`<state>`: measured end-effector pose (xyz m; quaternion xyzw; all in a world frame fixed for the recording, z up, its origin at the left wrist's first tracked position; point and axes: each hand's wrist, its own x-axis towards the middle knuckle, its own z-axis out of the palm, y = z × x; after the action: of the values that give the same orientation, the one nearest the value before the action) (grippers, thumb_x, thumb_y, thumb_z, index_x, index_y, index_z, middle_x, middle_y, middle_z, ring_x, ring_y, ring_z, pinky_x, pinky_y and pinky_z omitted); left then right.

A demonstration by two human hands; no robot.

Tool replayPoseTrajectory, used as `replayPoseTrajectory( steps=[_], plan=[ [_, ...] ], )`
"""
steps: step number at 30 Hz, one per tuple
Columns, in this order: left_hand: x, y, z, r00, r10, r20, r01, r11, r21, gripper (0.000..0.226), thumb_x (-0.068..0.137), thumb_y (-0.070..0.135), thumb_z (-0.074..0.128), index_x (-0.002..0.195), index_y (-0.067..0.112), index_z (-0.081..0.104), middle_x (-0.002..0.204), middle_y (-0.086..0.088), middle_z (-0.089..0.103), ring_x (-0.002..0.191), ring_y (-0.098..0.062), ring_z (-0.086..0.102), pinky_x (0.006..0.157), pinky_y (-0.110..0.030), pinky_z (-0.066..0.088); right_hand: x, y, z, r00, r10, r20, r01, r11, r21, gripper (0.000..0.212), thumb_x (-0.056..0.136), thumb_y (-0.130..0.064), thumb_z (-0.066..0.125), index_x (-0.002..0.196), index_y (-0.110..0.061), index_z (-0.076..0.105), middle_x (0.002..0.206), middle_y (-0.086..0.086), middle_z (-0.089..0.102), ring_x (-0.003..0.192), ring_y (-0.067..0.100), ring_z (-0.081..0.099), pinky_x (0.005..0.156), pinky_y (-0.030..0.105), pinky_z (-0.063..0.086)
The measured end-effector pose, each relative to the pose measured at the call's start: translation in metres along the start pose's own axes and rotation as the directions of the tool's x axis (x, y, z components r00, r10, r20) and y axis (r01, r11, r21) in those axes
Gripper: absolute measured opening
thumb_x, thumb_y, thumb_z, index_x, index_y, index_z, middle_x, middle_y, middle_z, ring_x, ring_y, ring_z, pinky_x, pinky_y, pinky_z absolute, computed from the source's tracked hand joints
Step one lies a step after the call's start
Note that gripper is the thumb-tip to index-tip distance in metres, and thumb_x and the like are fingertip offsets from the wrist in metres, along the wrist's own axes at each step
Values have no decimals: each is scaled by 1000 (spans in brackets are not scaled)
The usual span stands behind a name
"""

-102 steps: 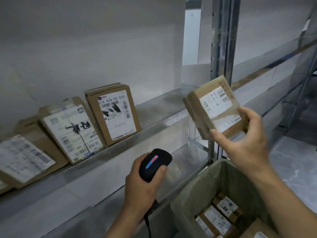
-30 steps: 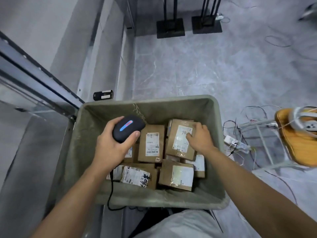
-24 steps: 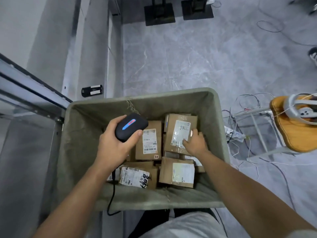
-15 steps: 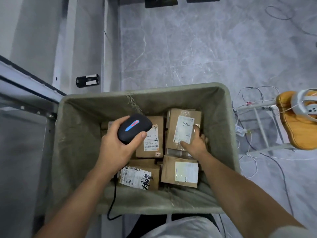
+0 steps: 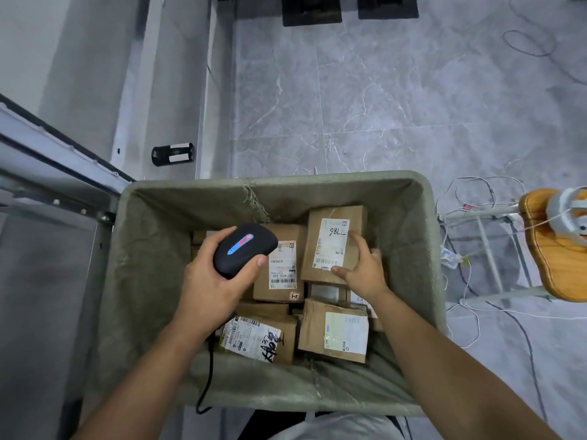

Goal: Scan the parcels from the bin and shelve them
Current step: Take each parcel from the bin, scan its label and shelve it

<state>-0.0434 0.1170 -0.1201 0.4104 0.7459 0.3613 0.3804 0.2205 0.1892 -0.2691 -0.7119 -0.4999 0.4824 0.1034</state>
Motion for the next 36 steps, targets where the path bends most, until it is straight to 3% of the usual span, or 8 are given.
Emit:
replayPoseTrajectory(
  steps=[5, 12, 16, 20, 23, 27, 31, 36],
  plan=[
    [-8, 1, -13, 998, 2, -66, -1, 1000, 15, 65, 62, 66, 80, 122, 50, 60, 105, 22, 72, 89, -21, 74, 85, -53, 61, -25, -12, -19, 995, -89, 50, 87, 996, 31, 95, 77, -19, 89, 151, -45, 35, 127, 2, 34, 114, 18, 48, 116, 39, 38],
    [-35, 2, -30, 986, 7, -164, -5, 1000, 15, 59, 63, 66, 80, 118, 53, 60, 105, 26, 71, 93, -11, 72, 88, -45, 60, -69, -35, -29, 924, -308, 228, 308, 951, 37, 96, 75, -28, 90, 148, -56, 34, 124, -6, 36, 117, 12, 45, 112, 28, 37],
    [-59, -2, -39, 975, 1, -224, -7, 1000, -26, 65, 65, 66, 83, 123, 46, 61, 102, 7, 75, 81, -22, 70, 84, -57, 60, -89, -59, -32, 864, -424, 272, 422, 904, 72, 96, 75, -29, 90, 144, -63, 32, 123, -12, 36, 120, 10, 44, 108, 24, 34],
    [-88, 3, -52, 955, 49, -292, -53, 999, -5, 67, 66, 61, 82, 126, 39, 62, 110, 15, 74, 95, -10, 72, 90, -43, 59, -98, -91, -37, 797, -538, 275, 543, 837, 65, 97, 75, -29, 90, 146, -62, 32, 123, -12, 36, 122, 11, 42, 109, 25, 31],
    [-107, 11, -60, 939, 72, -336, -78, 997, -6, 64, 66, 60, 81, 124, 43, 61, 110, 18, 73, 95, -10, 73, 87, -41, 60, -103, -116, -42, 744, -601, 292, 613, 788, 61, 97, 77, -29, 88, 145, -65, 29, 121, -14, 34, 121, 11, 42, 109, 28, 33],
    [-131, 22, -72, 915, 108, -389, -111, 994, 16, 63, 66, 62, 79, 123, 46, 60, 110, 22, 72, 98, -1, 70, 84, -28, 56, -111, -147, -52, 687, -670, 282, 688, 724, 42, 97, 78, -27, 88, 148, -60, 30, 126, -5, 34, 120, 12, 41, 107, 25, 32],
    [-158, 36, -83, 883, 152, -444, -150, 988, 40, 68, 63, 64, 77, 125, 42, 59, 108, 30, 69, 99, 5, 67, 78, -7, 47, -125, -170, -59, 641, -720, 265, 739, 673, 41, 98, 78, -25, 87, 147, -62, 28, 126, -6, 35, 119, 12, 41, 107, 30, 37],
    [-191, 40, -92, 861, 188, -472, -189, 981, 44, 69, 65, 60, 80, 127, 39, 60, 110, 27, 70, 100, 2, 69, 79, -11, 51, -150, -184, -57, 571, -779, 257, 794, 604, 68, 97, 78, -29, 87, 149, -60, 28, 131, -4, 37, 121, 15, 44, 111, 43, 42]
  ],
)
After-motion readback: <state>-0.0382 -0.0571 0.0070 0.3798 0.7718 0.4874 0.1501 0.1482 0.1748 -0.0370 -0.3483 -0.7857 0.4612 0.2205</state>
